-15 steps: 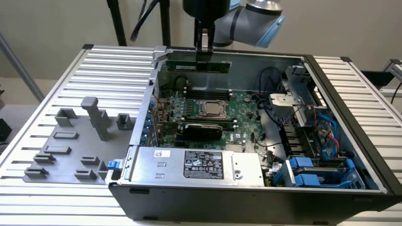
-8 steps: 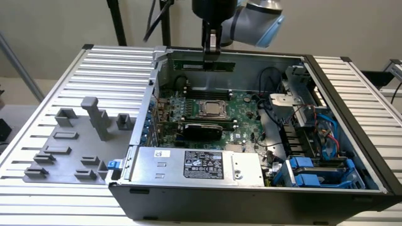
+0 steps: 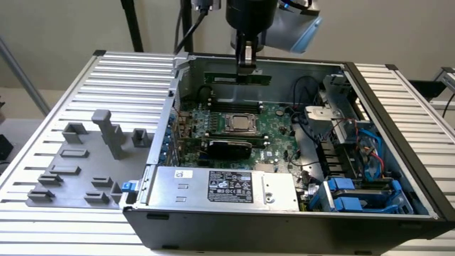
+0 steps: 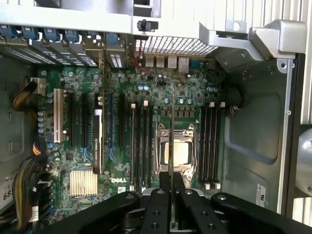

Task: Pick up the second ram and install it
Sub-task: 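Pick up the second ram and move it above second insertion slot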

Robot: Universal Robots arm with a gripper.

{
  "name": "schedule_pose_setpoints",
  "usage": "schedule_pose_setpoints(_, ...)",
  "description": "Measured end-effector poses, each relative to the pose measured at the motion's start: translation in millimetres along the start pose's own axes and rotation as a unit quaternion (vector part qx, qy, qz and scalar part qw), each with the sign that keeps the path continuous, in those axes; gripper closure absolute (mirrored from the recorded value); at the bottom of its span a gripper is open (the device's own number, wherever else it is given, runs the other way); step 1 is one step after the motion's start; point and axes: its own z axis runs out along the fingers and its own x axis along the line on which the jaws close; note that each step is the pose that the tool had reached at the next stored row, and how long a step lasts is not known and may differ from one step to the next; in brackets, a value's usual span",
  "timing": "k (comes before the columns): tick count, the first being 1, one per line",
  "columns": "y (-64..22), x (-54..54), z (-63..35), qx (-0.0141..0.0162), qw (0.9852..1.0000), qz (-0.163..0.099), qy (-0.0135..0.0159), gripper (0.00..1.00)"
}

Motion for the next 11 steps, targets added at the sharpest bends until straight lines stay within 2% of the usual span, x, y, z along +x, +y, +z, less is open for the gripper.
schedule_pose_setpoints(5,-5.9,1.2,8.7,0.0022,0.9999,0.016,-0.0002,0.87)
schedule_pose_setpoints(11,-7.5,0.3,18.7,0.0032,0.9997,0.022,-0.0001,0.87)
